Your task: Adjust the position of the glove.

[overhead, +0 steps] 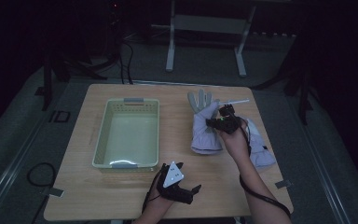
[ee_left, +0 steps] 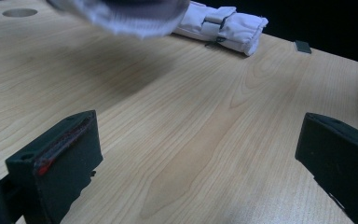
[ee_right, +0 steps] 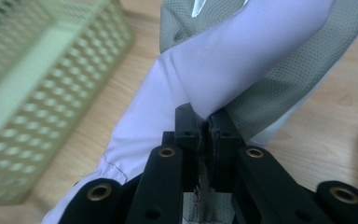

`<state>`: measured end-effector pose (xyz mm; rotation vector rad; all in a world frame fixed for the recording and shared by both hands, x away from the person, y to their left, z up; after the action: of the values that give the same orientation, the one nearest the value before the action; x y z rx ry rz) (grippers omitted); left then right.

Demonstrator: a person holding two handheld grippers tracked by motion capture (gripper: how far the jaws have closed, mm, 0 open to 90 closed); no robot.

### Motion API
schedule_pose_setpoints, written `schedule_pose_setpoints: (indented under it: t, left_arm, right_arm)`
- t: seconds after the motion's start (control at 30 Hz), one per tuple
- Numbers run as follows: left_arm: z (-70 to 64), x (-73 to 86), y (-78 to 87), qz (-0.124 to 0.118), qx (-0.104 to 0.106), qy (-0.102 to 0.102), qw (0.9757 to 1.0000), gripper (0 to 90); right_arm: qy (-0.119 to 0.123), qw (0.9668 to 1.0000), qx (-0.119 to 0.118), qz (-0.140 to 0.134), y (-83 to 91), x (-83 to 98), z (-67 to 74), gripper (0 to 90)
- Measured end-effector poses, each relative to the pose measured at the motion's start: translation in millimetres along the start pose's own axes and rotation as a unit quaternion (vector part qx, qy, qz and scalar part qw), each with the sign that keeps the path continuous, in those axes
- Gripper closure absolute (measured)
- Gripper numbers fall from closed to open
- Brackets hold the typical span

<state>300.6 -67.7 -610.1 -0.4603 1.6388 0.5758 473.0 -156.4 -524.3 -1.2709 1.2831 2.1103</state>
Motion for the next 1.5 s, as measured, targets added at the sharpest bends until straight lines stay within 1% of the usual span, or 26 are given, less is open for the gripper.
schedule_pose_setpoints:
  t: [0.07,0.17,0.2,0.33,0.4,0.47,0.53,0.7,0.83,1.0,1.03,1.13,1.23,1.33,1.5]
  left_arm:
    - [-0.1,0.0,-0.3,0.000,-0.001,-0.001,1.0000,0.5]
    - [0.2,0.0,0.0,0.000,0.000,0.001,1.0000,0.5]
    - [0.0,0.0,0.1,0.000,0.001,0.001,1.0000,0.5]
    - [-1.8,0.0,0.3,0.000,0.000,-0.011,0.9999,0.4]
    - [-2.9,-0.1,0.3,-0.002,-0.001,-0.019,0.9998,0.4]
    - [-3.8,-0.1,0.2,-0.002,0.000,-0.021,0.9998,0.4]
    - [-4.2,-0.2,0.1,-0.003,0.002,-0.020,0.9998,0.4]
    - [-5.1,-0.2,0.3,-0.002,0.009,-0.014,0.9999,0.4]
    - [-5.5,-0.1,0.3,-0.002,0.009,-0.018,0.9998,0.4]
    - [-5.6,0.0,0.2,-0.001,0.009,-0.018,0.9998,0.4]
    - [-5.6,0.0,0.2,-0.001,0.009,-0.018,0.9998,0.4]
    - [-5.7,0.1,0.1,-0.001,0.010,-0.015,0.9998,0.4]
    - [-5.6,0.2,-0.1,-0.001,0.009,-0.015,0.9998,0.4]
    - [-5.3,0.3,-0.1,0.000,0.009,-0.015,0.9999,0.4]
    - [-5.3,0.3,-0.1,0.000,0.008,-0.015,0.9999,0.4]
  right_arm:
    - [0.008,0.9999,-0.003,-0.012,11.5,-4.6,7.0,84.6]
    - [0.026,0.9995,0.009,-0.016,25.0,-6.5,12.8,84.5]
    - [0.026,0.9994,0.014,-0.015,29.7,-5.9,13.6,84.5]
    - [0.015,0.9996,0.019,-0.016,41.7,-1.1,12.7,84.5]
    - [0.010,0.9996,0.022,-0.016,46.1,6.3,11.8,84.5]
    - [0.009,0.9996,0.024,-0.012,46.7,13.8,10.0,84.5]
    - [0.003,0.9997,0.025,-0.004,44.7,23.5,7.8,84.5]
    - [0.002,0.9993,0.031,0.019,32.4,45.5,4.5,84.4]
    - [-0.002,0.9991,0.027,0.032,22.0,57.3,3.8,84.3]
    - [0.005,0.9986,0.025,0.047,11.3,67.3,3.0,84.0]
    - [0.005,0.9986,0.025,0.047,11.3,67.3,3.0,84.0]
    - [0.008,0.9978,0.033,0.057,3.7,73.8,-0.7,83.7]
    - [0.008,0.9971,0.031,0.070,-4.0,81.5,-3.2,83.5]
    - [0.003,0.9970,0.029,0.072,-9.5,86.2,-6.2,82.8]
    - [0.001,0.9969,0.026,0.075,-14.0,91.8,-7.9,81.2]
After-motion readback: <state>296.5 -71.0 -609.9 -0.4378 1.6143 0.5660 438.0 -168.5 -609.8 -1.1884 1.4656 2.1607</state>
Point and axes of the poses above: each handheld gripper's, and its own axes: y roughly backward along the jaws, x roughly out of its underside, z roughly to its left, the point moved 10 cm from there along -y, roughly forward along the jaws, and after that the axes turned 15 degrees about -z, right-handed, at the moved point
